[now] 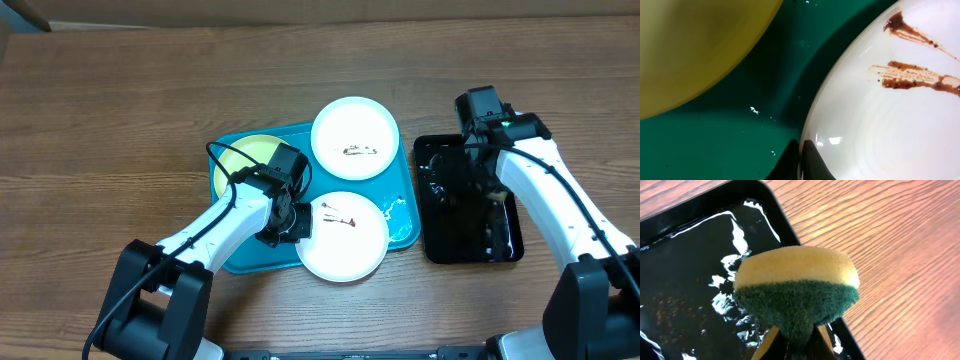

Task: Clean dirty plates on tray and stack at the side
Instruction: 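Lift the green sponge with the right gripper out of the black tray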

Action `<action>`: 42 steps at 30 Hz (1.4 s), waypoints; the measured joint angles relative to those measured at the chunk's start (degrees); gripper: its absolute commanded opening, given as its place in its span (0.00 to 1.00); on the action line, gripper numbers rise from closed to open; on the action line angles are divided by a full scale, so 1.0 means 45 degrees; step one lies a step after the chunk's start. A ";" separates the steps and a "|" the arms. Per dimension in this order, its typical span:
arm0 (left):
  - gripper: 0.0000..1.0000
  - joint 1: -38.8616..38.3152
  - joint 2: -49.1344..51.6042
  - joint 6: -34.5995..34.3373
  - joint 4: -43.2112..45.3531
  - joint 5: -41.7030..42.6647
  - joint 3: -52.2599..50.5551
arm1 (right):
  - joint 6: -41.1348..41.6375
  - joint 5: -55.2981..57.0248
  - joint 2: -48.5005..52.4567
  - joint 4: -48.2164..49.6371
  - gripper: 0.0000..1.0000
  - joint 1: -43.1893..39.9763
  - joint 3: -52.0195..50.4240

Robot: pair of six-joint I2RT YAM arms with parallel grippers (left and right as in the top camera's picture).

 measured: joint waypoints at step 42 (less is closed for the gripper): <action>0.04 0.0000 0.0000 0.0000 0.0000 0.0000 0.0000 | 0.1005 0.1302 0.0000 -0.0282 0.04 0.0787 0.0000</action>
